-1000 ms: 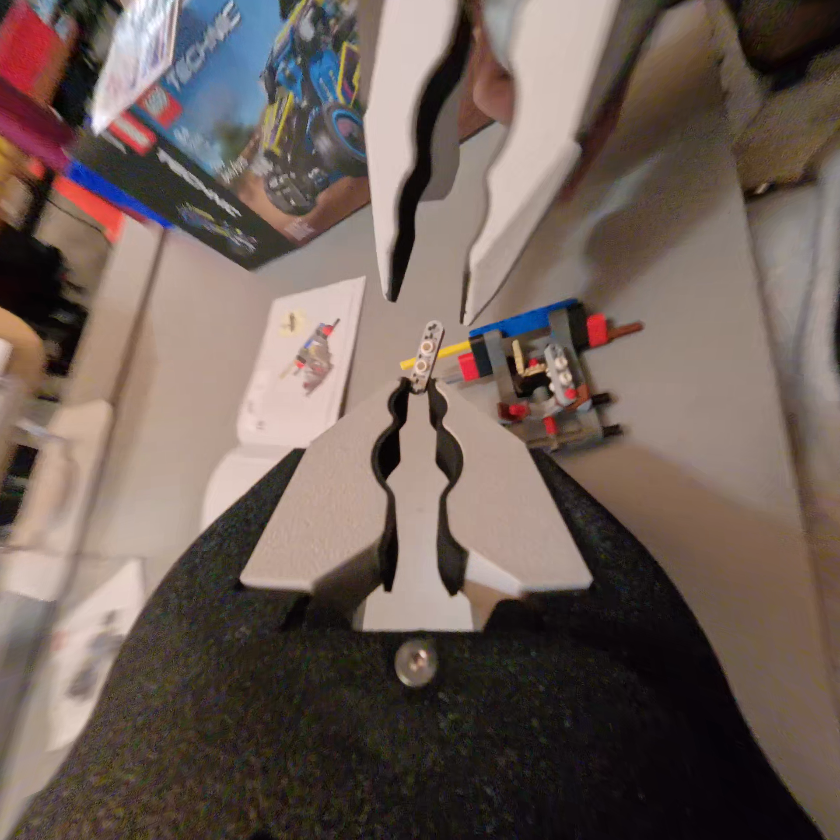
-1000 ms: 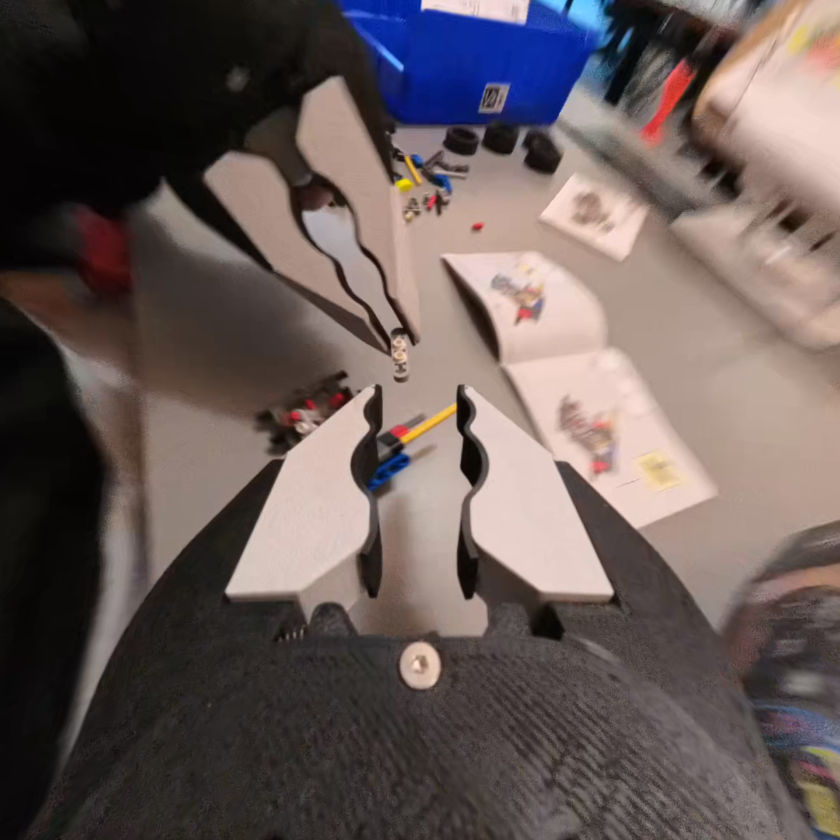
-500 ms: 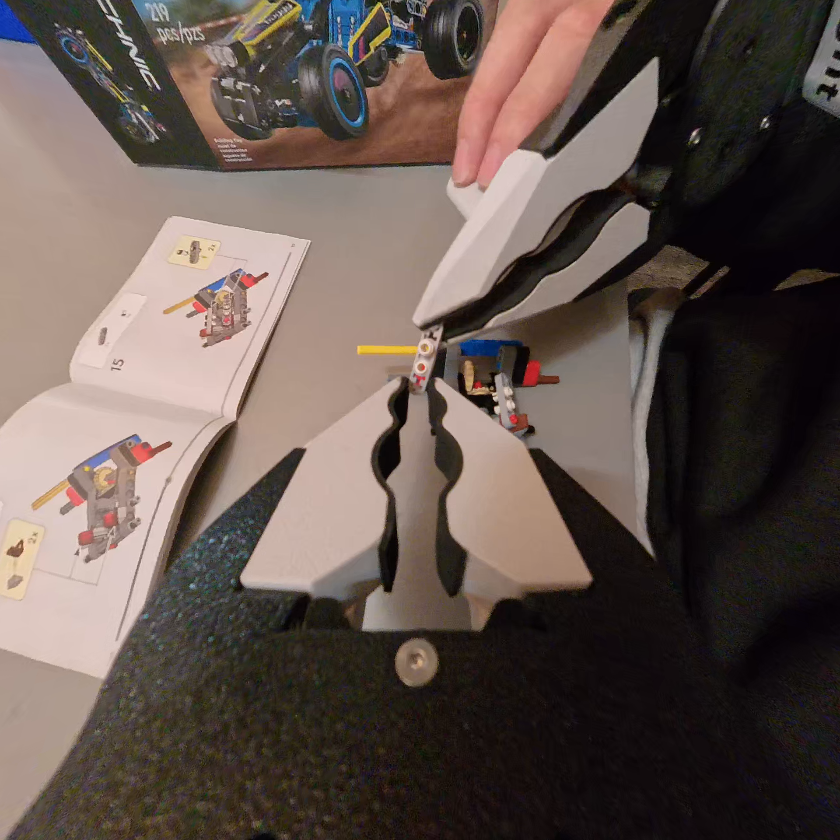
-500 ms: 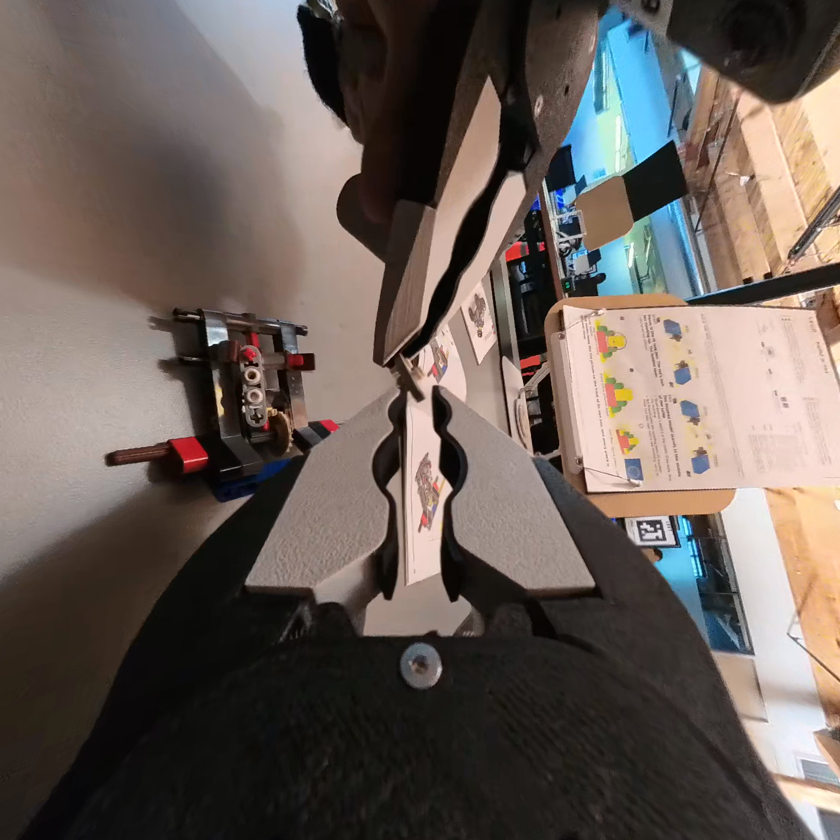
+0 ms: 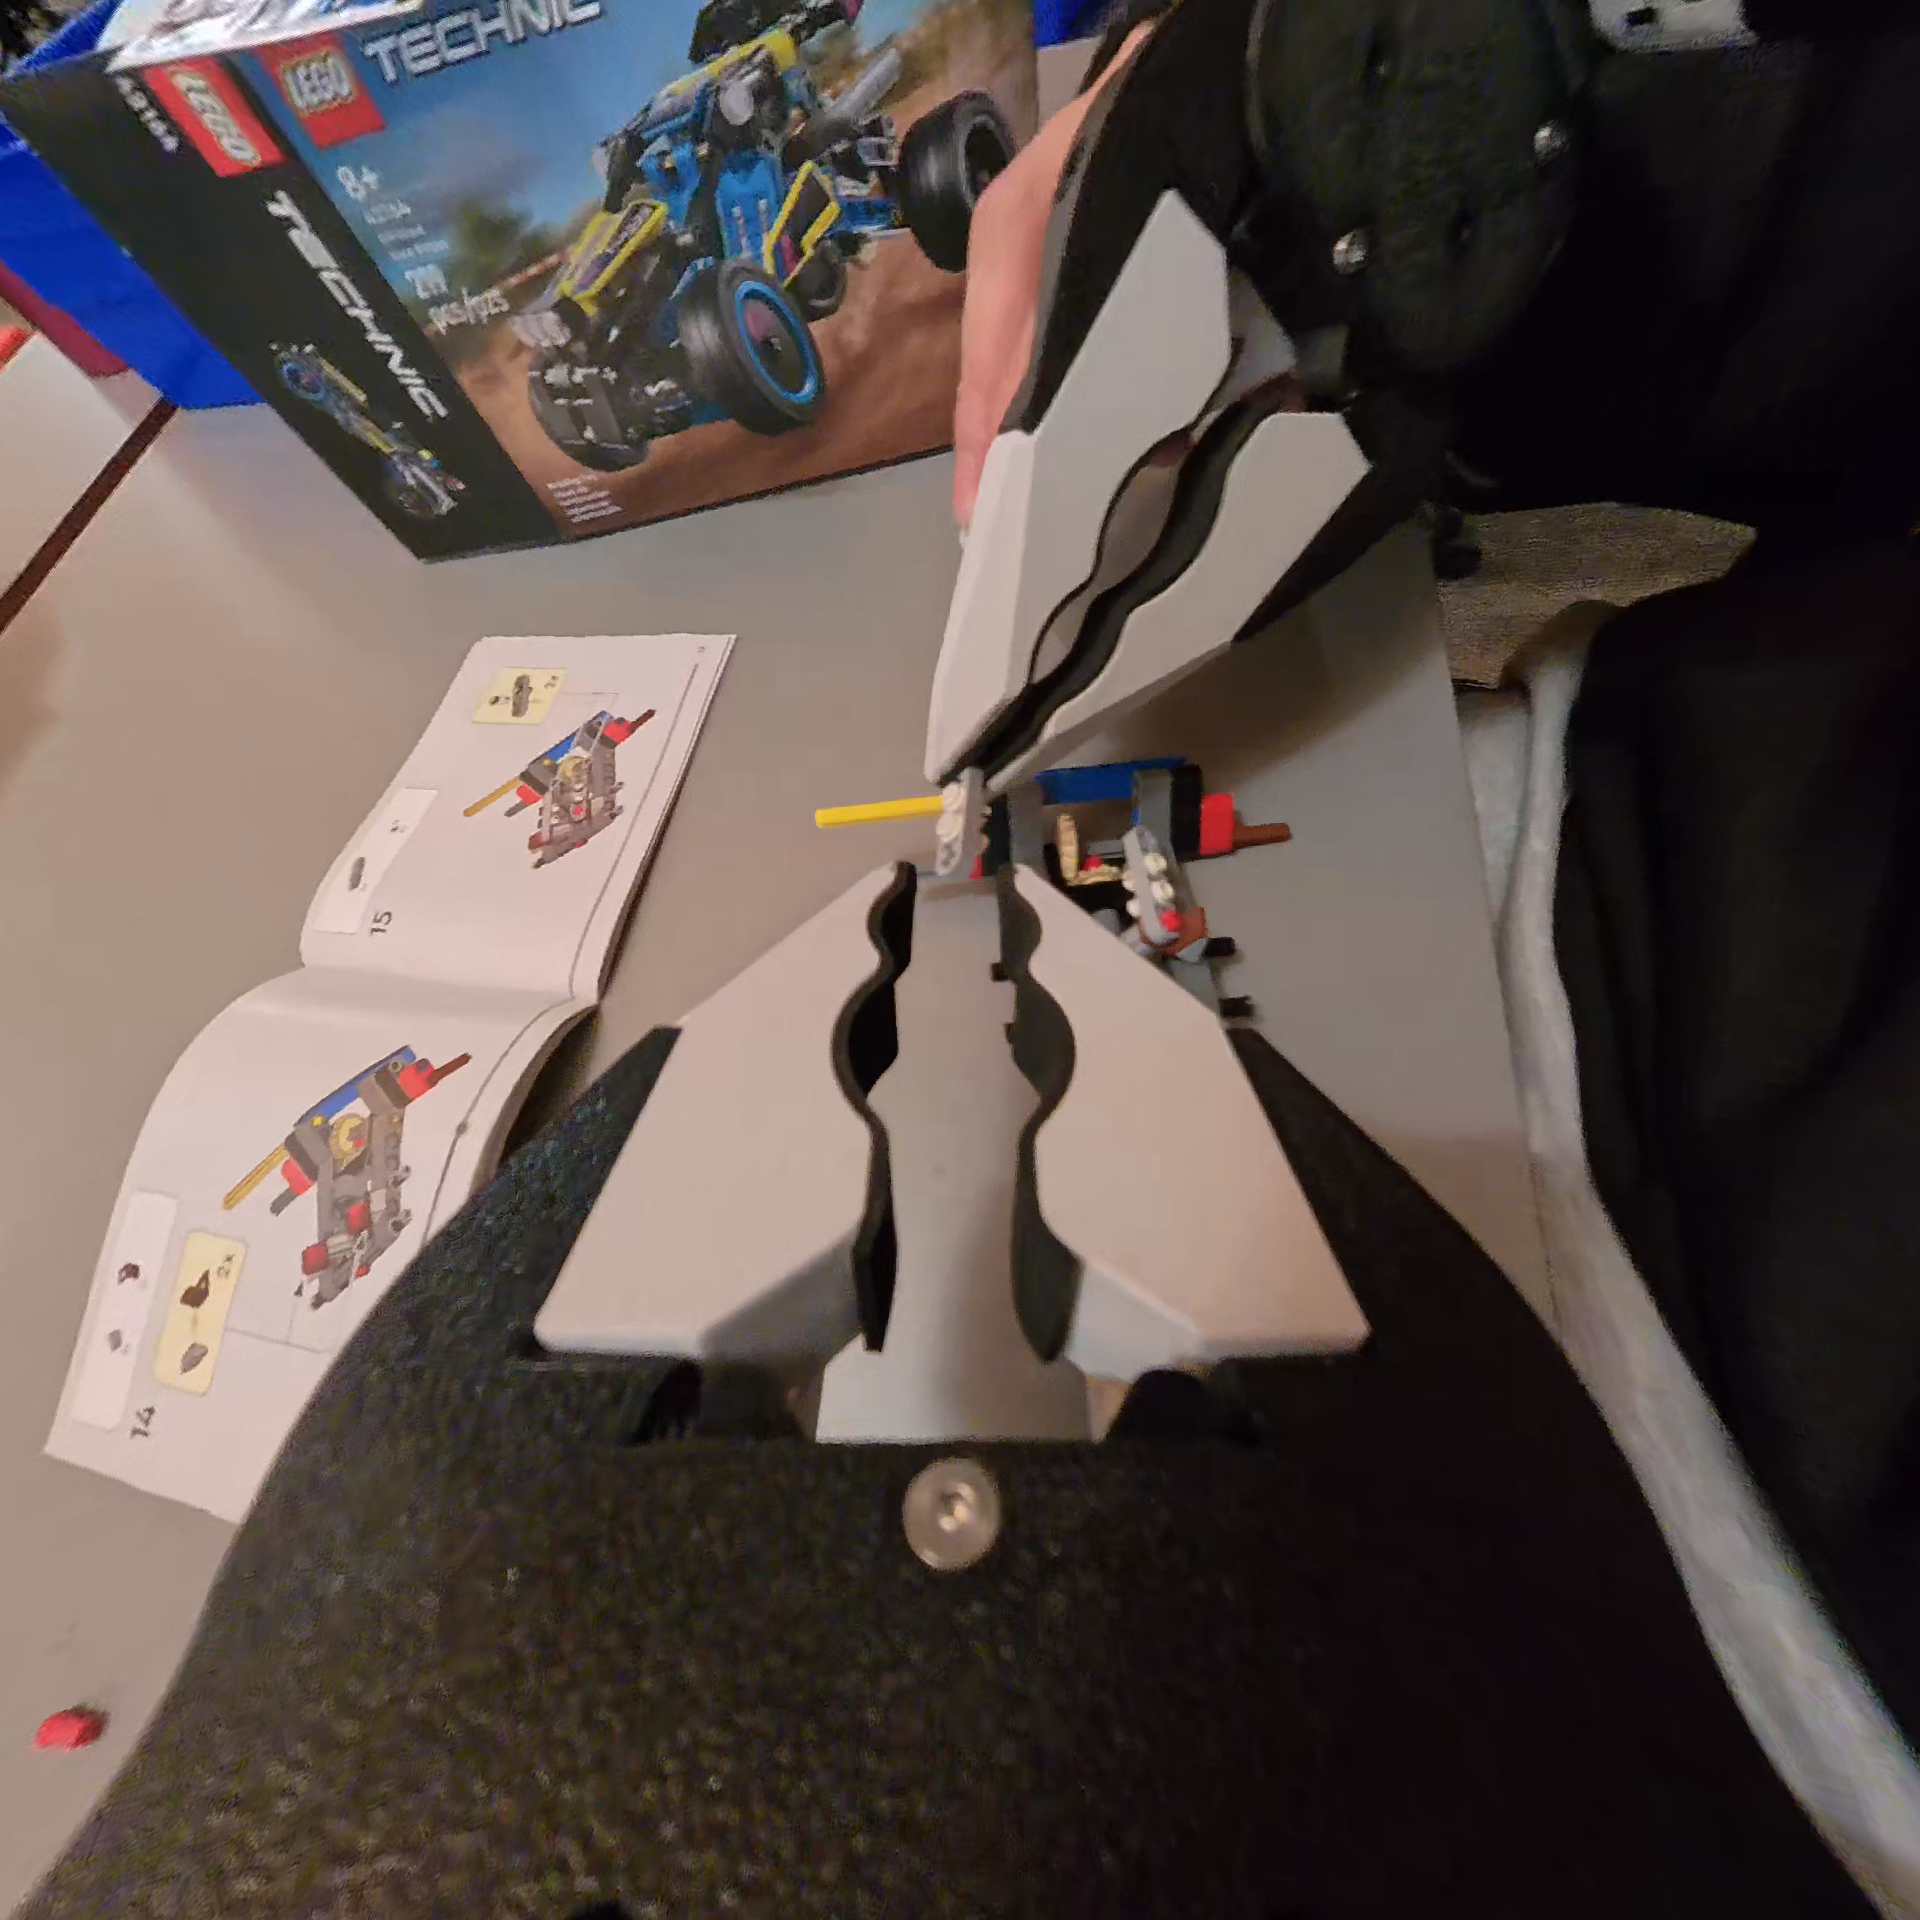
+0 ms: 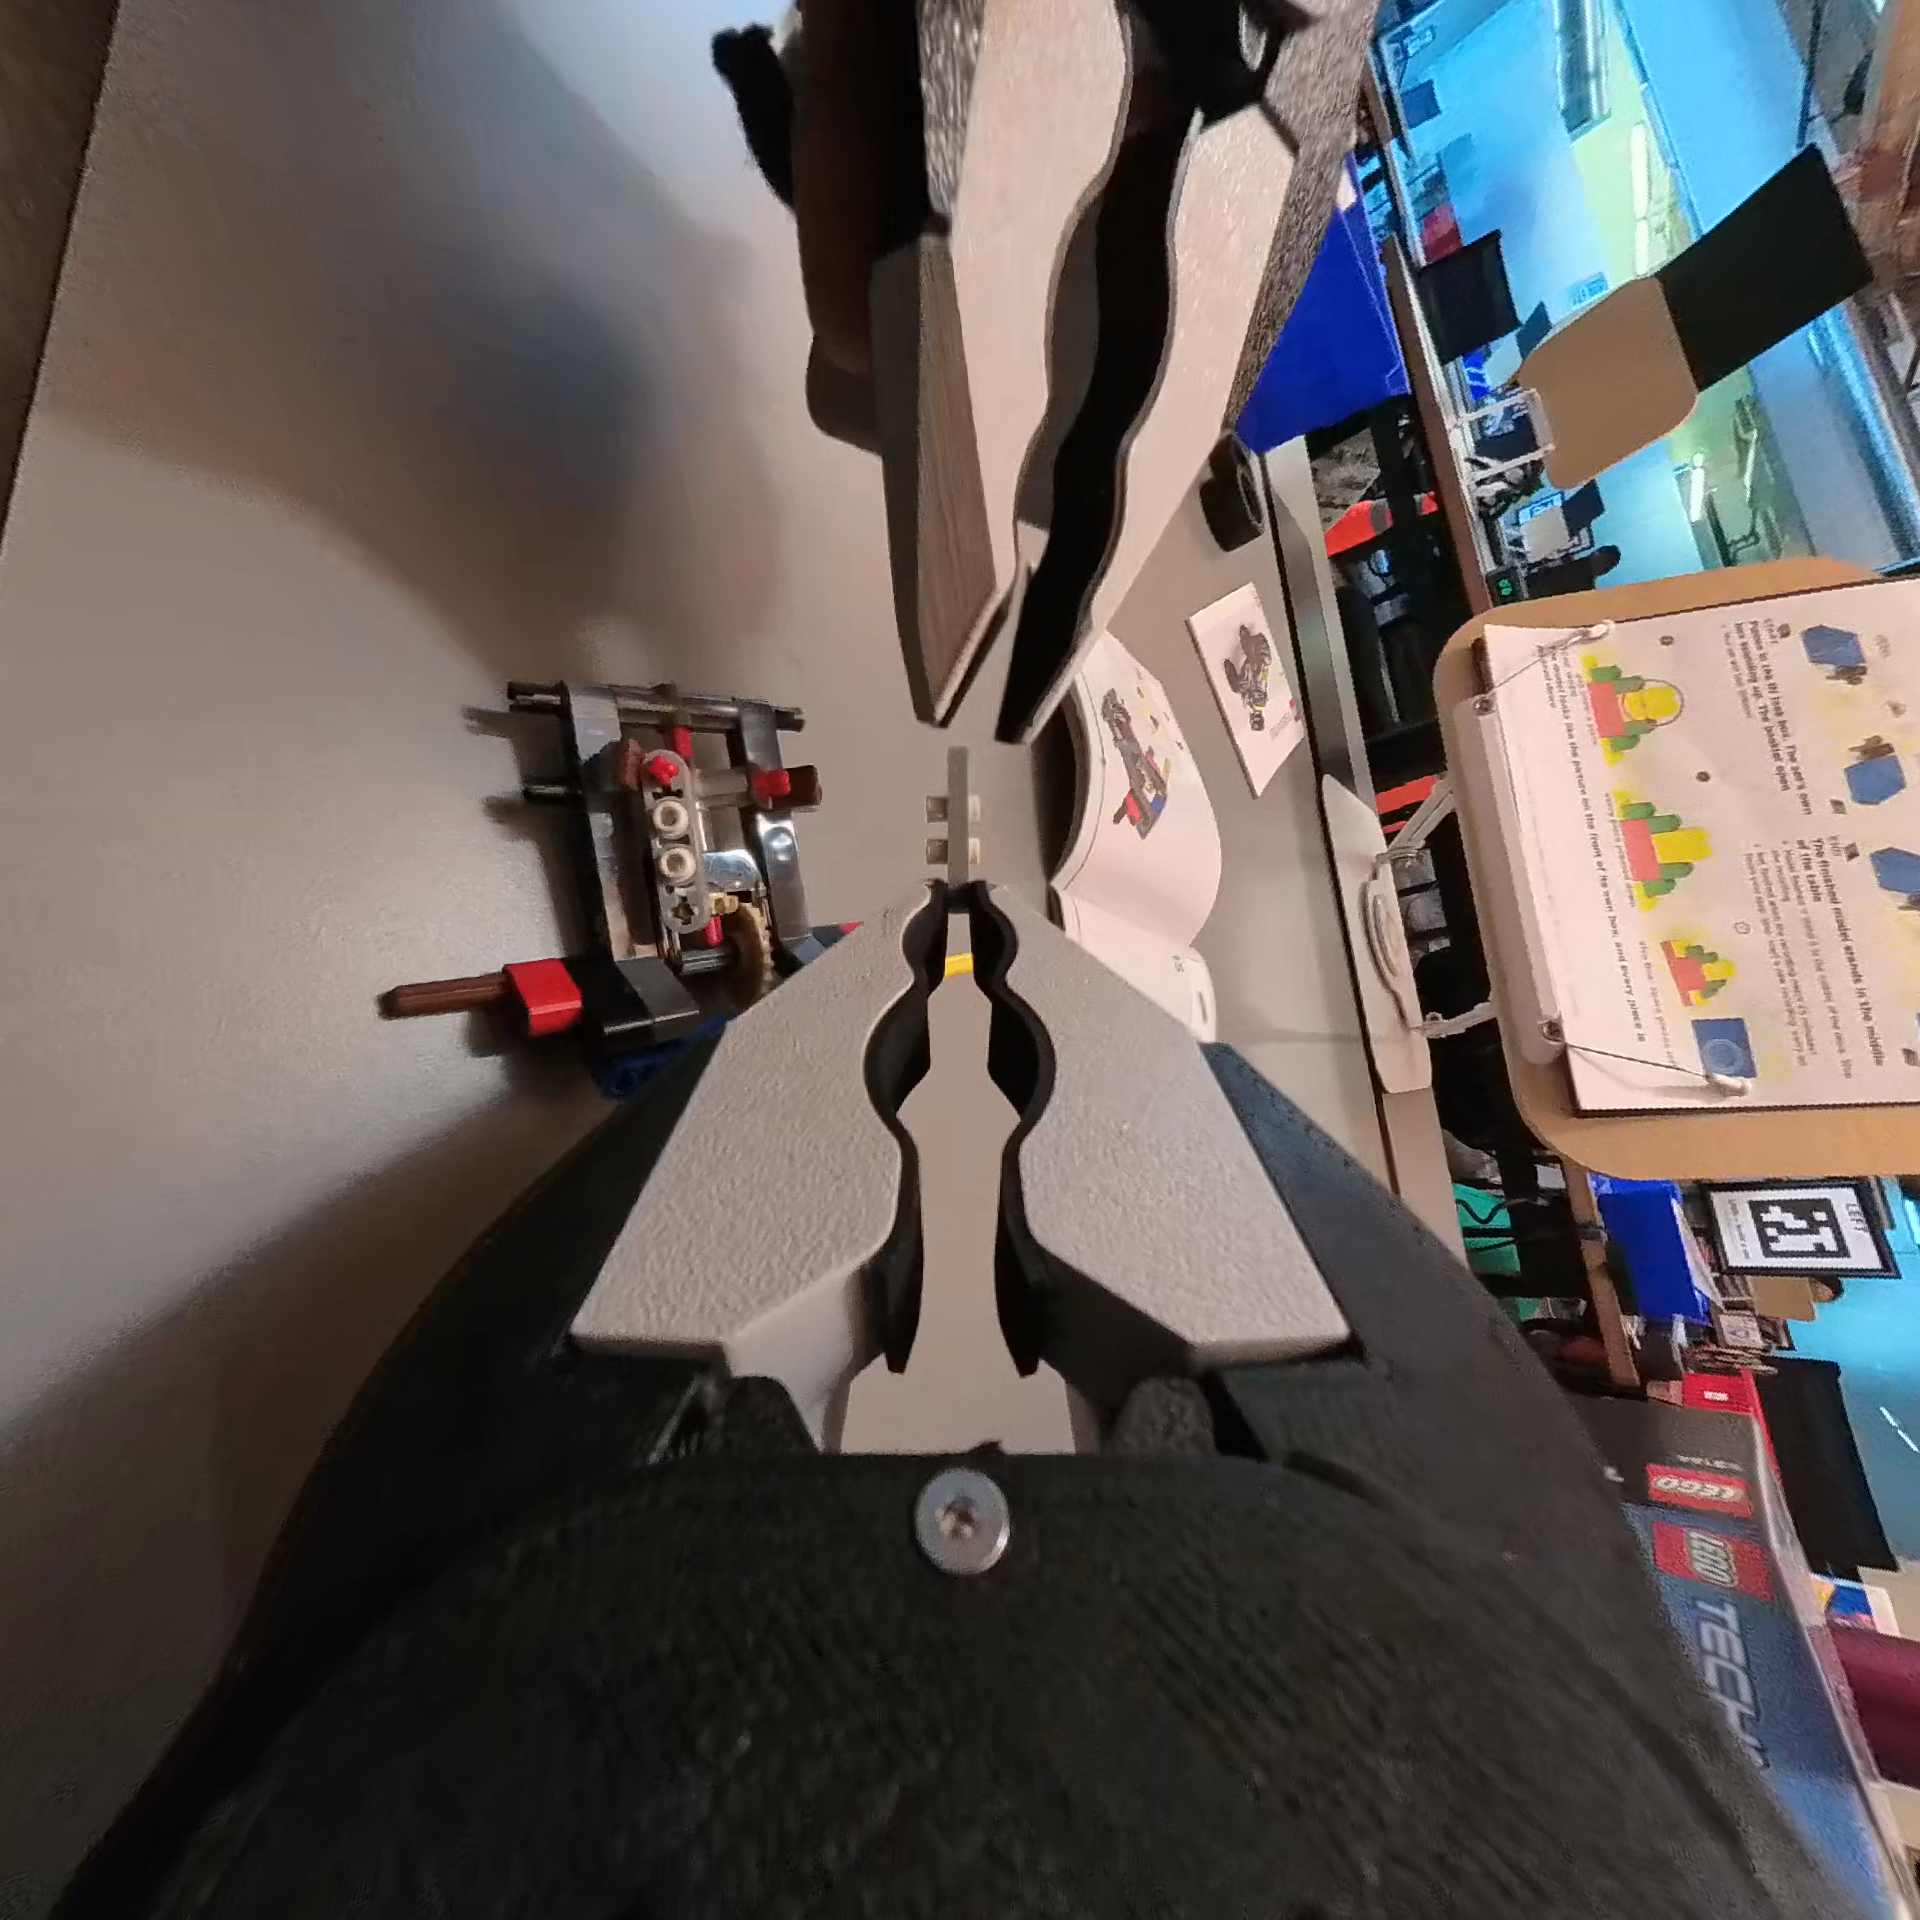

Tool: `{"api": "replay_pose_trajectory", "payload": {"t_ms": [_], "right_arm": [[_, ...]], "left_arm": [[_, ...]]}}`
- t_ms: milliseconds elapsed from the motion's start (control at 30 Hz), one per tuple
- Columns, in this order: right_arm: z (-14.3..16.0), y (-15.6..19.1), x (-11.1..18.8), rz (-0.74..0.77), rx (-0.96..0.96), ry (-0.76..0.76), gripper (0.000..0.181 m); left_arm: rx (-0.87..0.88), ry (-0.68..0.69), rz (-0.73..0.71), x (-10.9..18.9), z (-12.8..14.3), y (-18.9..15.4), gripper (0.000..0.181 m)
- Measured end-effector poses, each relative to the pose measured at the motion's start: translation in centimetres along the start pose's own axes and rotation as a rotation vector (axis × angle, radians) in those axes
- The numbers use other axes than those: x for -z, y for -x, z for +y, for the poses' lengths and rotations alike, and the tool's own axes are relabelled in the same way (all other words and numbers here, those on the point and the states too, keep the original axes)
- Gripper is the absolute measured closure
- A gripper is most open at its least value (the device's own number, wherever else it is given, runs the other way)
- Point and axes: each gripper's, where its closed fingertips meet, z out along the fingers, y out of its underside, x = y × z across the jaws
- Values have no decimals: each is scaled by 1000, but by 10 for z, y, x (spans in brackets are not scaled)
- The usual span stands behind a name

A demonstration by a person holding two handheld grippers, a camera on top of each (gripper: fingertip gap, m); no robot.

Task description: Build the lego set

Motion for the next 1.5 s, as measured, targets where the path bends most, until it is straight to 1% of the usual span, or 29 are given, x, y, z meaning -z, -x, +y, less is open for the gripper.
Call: {"api": "replay_pose_trajectory", "payload": {"t_ms": [33, 233, 333, 433, 500, 533, 567, 667, 700, 833, 933, 1067, 1300, 1500], "right_arm": [[1, 1, 0, 3, 6, 0, 180], [-3, 11, 5, -71, 49, 3, 180], [0, 12, 3, -70, 72, 39, 180], [0, 14, 2, -73, 80, 40, 180], [0, 17, 1, -88, 70, 39, 180], [0, 17, 1, -90, 71, 39, 180], [1, 19, 0, -102, 68, 44, 180], [2, 24, -1, -128, 72, 54, 180], [2, 24, 0, -131, 75, 57, 180], [-1, 26, 1, -131, 99, 62, 180], [-2, 28, 2, -131, 119, 63, 180], [0, 26, 0, -114, 144, 91, 180], [-1, 24, -1, -120, 215, 143, 180], [-3, 18, 5, -129, 236, 172, 180]], "left_arm": [[-8, -7, 7, 1, 0, -3, 167], [-71, 42, -7, 7, 13, -16, 160], [-131, 29, 13, 7, 9, -39, 161], [-112, 107, -53, -1, 15, -50, 155], [-88, 137, -161, -6, 17, -45, 155], [-76, 151, -179, -10, 19, -46, 153], [-74, 160, -169, -15, 21, -50, 149], [-83, 183, -175, -26, 28, -52, 150], [-98, 180, -183, -28, 28, -52, 155], [-169, 208, -224, -27, 31, -47, 156], [-248, 201, -253, -27, 31, -47, 156], [-276, 192, -258, -27, 31, -47, 157], [-370, 220, -283, -27, 30, -47, 157], [-494, 253, -360, -27, 28, -44, 157]]}}
